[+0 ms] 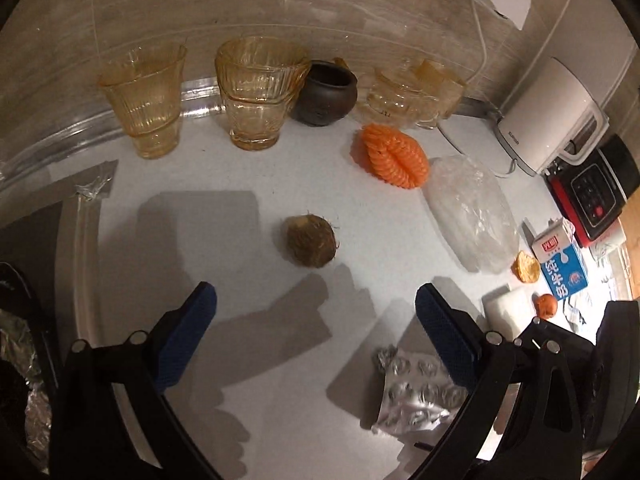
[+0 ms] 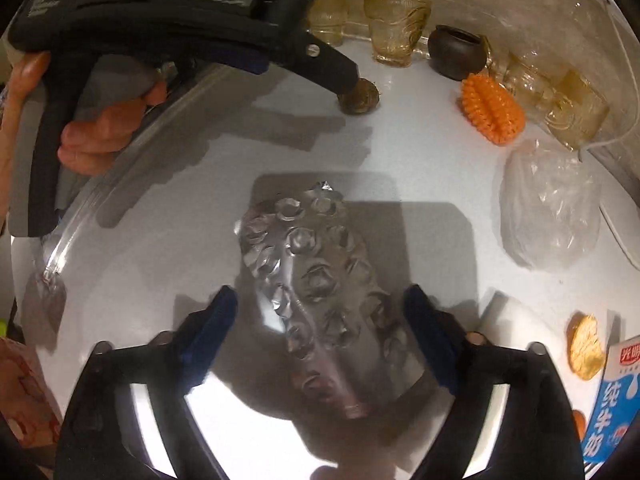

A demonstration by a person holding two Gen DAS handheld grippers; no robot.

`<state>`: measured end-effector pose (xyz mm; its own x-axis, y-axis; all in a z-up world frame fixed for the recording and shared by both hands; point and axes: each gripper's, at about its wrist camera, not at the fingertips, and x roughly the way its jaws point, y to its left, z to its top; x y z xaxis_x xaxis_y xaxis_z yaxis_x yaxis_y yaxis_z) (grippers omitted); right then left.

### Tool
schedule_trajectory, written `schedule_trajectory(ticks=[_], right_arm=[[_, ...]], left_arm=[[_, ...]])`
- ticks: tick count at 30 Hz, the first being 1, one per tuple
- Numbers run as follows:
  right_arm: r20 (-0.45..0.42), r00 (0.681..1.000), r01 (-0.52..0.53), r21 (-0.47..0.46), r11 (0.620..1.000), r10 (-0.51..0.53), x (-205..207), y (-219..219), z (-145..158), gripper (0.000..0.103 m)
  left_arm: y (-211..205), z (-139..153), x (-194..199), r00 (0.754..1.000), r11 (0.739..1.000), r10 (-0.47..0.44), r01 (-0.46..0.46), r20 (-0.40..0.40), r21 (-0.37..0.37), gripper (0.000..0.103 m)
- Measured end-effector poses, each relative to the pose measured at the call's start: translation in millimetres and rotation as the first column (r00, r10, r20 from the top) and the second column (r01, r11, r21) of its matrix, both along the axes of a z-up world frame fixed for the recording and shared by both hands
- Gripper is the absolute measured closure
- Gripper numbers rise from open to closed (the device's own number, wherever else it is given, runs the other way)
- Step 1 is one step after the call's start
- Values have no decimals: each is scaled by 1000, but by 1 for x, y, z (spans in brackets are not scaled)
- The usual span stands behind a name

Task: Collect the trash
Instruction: 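Grasp the silver blister pack with the right tool, then grasp the brown round husk with the left tool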

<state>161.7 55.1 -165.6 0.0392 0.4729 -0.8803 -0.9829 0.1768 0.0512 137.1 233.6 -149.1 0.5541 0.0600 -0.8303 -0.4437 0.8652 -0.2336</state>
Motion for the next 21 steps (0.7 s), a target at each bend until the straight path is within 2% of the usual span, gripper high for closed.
schedule_trajectory(ticks=[1, 3, 12, 16, 20, 21], right_arm=[[19, 1000, 2, -5, 1000, -1, 1, 1, 0, 37], [26, 1000, 15, -5, 1000, -15, 3, 0, 2, 46], [29, 993, 114, 18, 993, -115, 5, -16, 8, 47], [12, 983, 185, 44, 982, -185, 3, -26, 19, 47], [-16, 966, 258, 73, 963, -257, -4, -45, 32, 47], [-23, 962, 273, 79, 959, -272, -4, -49, 34, 47]], left_arm=[[1, -2, 3, 1000, 1000, 1, -1, -1, -4, 8], [1, -5, 8, 1000, 1000, 4, -4, -5, -6, 8], [-4, -22, 34, 998, 1000, 21, -20, -62, 16, 9], [-7, -29, 46, 995, 1000, 18, -16, -97, 25, 19], [-14, -31, 55, 993, 998, 7, 0, -116, 65, 24], [-15, -31, 57, 993, 997, 7, 3, -119, 80, 30]])
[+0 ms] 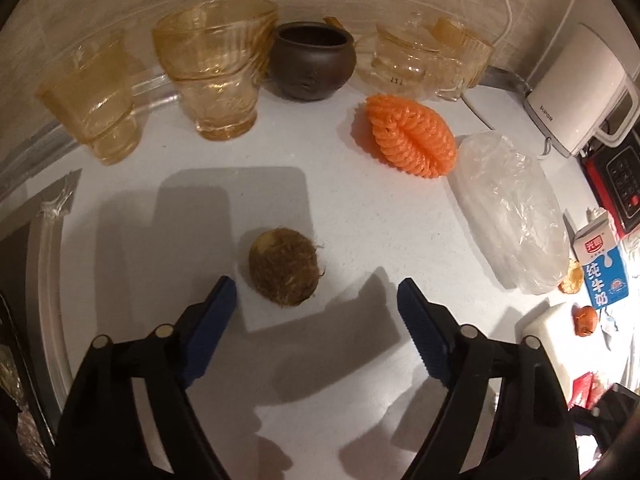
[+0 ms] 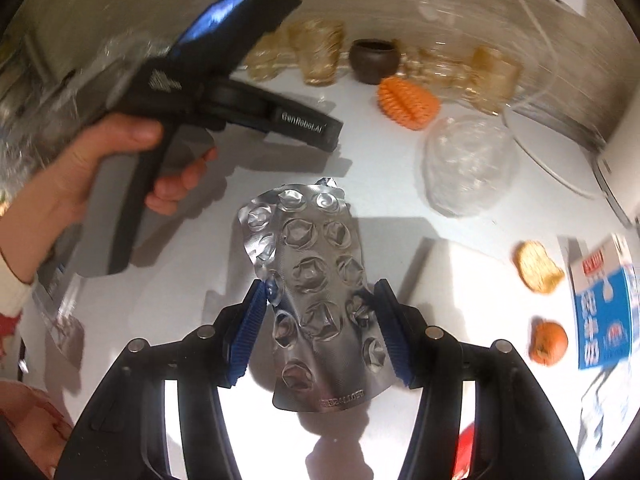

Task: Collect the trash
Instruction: 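Grasp the brown round husk with the left tool, then drop the husk into the green basket with the left tool while the right tool drops the blister pack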

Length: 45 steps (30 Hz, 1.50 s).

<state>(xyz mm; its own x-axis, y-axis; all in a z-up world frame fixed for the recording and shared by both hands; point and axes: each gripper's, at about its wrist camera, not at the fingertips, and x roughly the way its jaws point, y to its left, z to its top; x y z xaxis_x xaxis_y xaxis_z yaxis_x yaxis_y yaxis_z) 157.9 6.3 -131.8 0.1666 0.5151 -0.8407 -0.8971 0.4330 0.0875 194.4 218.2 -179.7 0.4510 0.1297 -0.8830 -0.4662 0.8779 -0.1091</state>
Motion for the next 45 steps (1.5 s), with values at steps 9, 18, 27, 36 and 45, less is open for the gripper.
schedule_trajectory(ticks=[9, 18, 27, 36, 45], right_arm=[[-35, 993, 114, 45, 992, -113, -8, -27, 11, 47], [-55, 972, 232, 88, 969, -228, -16, -49, 23, 47], [-67, 876, 482, 141, 865, -477, -72, -132, 50, 47], [-64, 657, 752, 131, 646, -752, -167, -236, 51, 46], [-75, 420, 901, 155, 405, -905, -248, -302, 38, 46]], left_arm=[[-2, 3, 7, 1000, 998, 13, -12, -19, 65, 70], [-17, 17, -4, 1000, 994, -30, 30, -5, 100, 71], [-109, 70, -58, 966, 965, -254, 250, 48, 80, 71], [-237, 91, -142, 793, 797, -604, 602, 80, 50, 71], [-336, 78, -209, 591, 594, -804, 804, 68, 32, 71]])
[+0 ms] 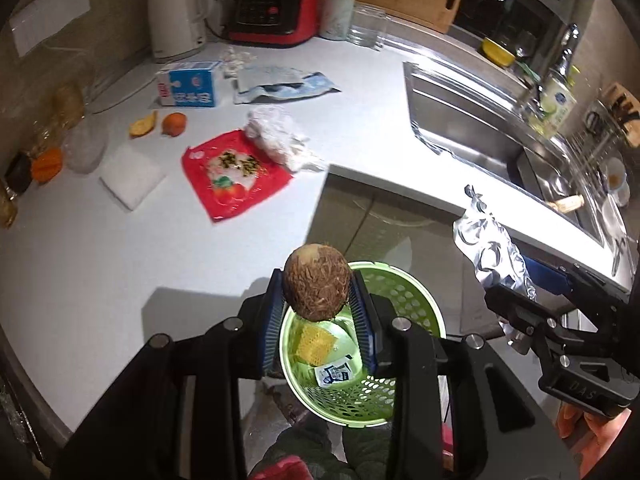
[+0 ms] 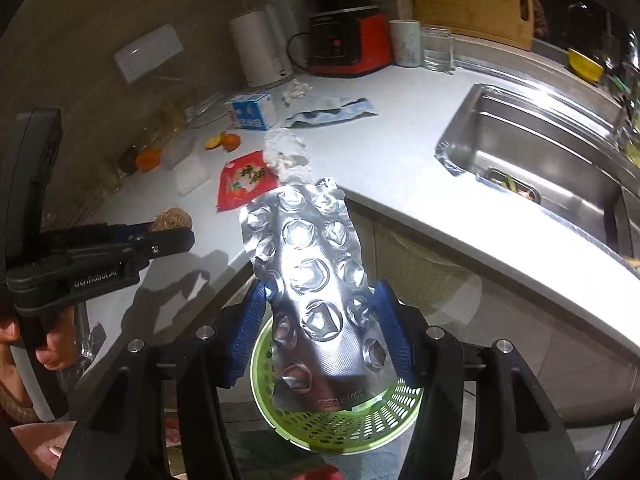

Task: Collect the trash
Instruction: 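Drop the husk into the green basket with the left tool while the right tool drops the blister pack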

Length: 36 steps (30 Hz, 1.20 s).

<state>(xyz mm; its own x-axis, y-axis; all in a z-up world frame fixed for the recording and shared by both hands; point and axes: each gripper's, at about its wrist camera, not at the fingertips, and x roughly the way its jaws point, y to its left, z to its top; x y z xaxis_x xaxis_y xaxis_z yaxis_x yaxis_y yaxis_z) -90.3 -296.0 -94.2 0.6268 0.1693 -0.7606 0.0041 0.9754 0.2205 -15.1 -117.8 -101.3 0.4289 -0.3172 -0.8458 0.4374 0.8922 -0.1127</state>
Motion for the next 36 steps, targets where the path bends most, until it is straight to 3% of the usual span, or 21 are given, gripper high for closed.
schedule_trajectory(ticks=[17, 18, 19, 21, 22, 27, 32, 36], right_arm=[[-38, 996, 83, -6, 997, -83, -36, -29, -15, 46], [-42, 996, 84, -5, 996, -84, -36, -30, -16, 46], [-46, 995, 85, -4, 996, -85, -36, -31, -17, 46], [-53, 995, 86, 1, 996, -85, -37, -32, -19, 46], [-55, 995, 85, 1, 996, -85, -37, -32, -20, 46], [-60, 995, 86, 2, 996, -85, -37, -34, -23, 46], [-68, 994, 90, -17, 996, -91, -34, -35, -28, 46], [-109, 990, 85, -23, 996, -87, -30, -32, -50, 46]], left_arm=[[-47, -41, -31, 987, 991, -124, 128, -100, 38, 70], [-50, -44, -32, 985, 990, -131, 136, -108, 37, 65], [-52, -46, -33, 984, 989, -135, 140, -114, 40, 52], [-56, -48, -36, 985, 988, -135, 142, -106, 59, 35], [-57, -47, -37, 986, 987, -139, 146, -94, 66, 31], [-59, -39, -40, 987, 983, -154, 158, -52, 93, 19], [-45, -26, -31, 995, 989, -101, 101, -5, 108, 14], [-32, -17, -23, 998, 993, -64, 62, 12, 98, 13]])
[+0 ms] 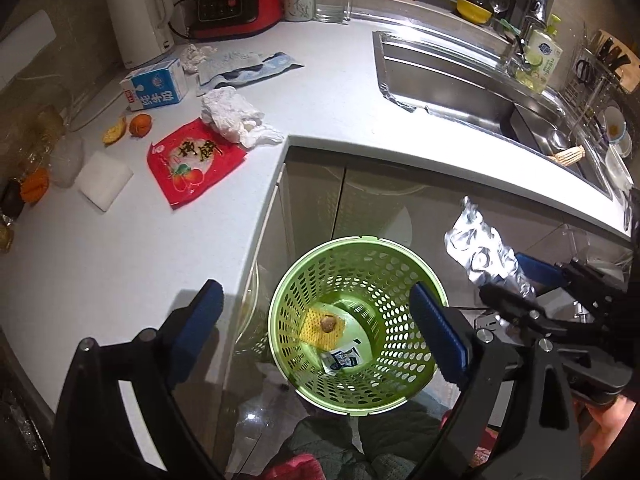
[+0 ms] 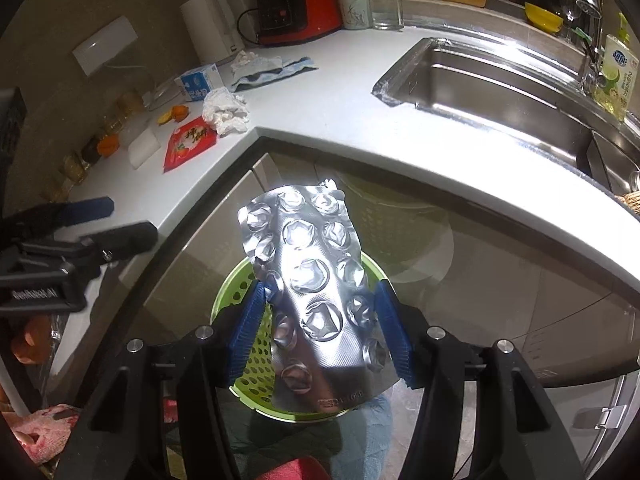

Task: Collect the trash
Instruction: 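Drop the husk into the green basket with the left tool while the right tool drops the blister pack, then grasp the white foam block with the left tool while the right tool grasps the milk carton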

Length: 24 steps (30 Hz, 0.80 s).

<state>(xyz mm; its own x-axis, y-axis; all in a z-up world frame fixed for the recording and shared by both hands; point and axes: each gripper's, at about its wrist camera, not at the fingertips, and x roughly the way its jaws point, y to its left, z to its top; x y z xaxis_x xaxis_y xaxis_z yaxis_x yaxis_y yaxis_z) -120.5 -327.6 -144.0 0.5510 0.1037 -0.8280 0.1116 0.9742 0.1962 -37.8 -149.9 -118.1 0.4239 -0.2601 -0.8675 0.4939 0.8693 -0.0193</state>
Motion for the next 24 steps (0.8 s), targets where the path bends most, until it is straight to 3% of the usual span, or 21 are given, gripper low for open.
schedule_trajectory(ticks=[5, 9, 11, 15, 24], right_arm=[[-81, 996, -23, -7, 1000, 23, 5, 16, -40, 44], [-147, 989, -32, -1, 999, 31, 12, 27, -64, 21], [-160, 987, -26, 6, 1000, 26, 14, 29, -66, 19], [-130, 991, -17, -4, 1000, 17, 19, 29, -52, 10], [-5, 1000, -28, 8, 1000, 28, 52, 30, 9, 5]], left_arm=[[5, 1, 4, 1000, 1000, 9, -9, 1, -6, 13], [6, -1, 8, 1000, 1000, 7, -7, -6, -5, 13], [7, -1, 10, 1000, 1000, 12, -12, -6, -6, 13], [13, -1, 17, 1000, 1000, 27, -27, -5, -9, 13], [54, 7, 59, 987, 986, 163, -163, -1, -39, 13]])
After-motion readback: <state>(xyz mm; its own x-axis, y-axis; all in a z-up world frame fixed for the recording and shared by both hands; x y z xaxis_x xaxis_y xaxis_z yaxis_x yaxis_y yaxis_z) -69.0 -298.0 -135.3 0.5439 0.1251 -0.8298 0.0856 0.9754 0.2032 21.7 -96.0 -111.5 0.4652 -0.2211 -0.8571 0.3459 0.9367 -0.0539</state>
